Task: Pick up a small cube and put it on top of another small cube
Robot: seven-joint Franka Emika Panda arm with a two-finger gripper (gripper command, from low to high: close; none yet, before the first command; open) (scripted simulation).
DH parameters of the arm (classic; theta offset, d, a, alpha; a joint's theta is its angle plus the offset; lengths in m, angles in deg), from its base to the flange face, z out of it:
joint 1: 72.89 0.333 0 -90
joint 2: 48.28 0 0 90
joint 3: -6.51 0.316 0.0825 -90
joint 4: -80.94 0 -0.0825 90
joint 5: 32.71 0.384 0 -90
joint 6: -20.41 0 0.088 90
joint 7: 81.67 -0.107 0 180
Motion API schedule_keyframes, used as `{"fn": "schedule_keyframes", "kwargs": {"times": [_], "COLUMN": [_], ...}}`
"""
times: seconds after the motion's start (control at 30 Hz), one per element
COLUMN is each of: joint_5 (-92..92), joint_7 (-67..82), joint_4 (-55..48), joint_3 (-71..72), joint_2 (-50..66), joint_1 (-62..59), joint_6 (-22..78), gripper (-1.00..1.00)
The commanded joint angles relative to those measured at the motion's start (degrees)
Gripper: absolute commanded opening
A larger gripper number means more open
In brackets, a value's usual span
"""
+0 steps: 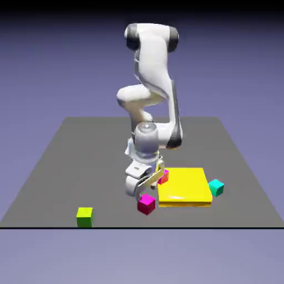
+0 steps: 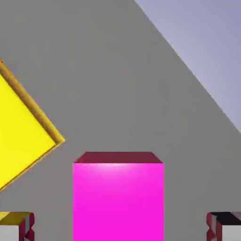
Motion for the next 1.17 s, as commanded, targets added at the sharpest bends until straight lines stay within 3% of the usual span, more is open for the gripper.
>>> {"fn": "schedule_keyframes", "kwargs": {"times": [0.0,0.03,0.07,0.3,0.67,0.9,0.93,1.13], "joint_5": [1.7,3.1,3.1,-6.8,-2.6,3.9,3.9,-2.5], "joint_7": [1.3,2.4,2.4,-4.9,12.9,17.6,17.6,13.2], "joint_4": [-0.5,-0.9,-0.9,1.6,-21.2,-22.3,-22.3,-21.6], "joint_3": [1.9,3.4,3.4,-7.6,-14.4,-9.1,-9.1,-14.5], "joint_2": [2.1,3.8,3.8,-8.2,0.6,9.4,9.4,0.8], "joint_1": [-1.5,-2.8,-2.8,5.7,-13.6,-18.1,-18.1,-14.0], "joint_6": [-1.6,-2.9,-2.9,6.5,23.0,16.0,16.0,23.2], "gripper": [0.00,0.00,-1.00,-1.00,-1.00,-1.00,1.00,1.00]}}
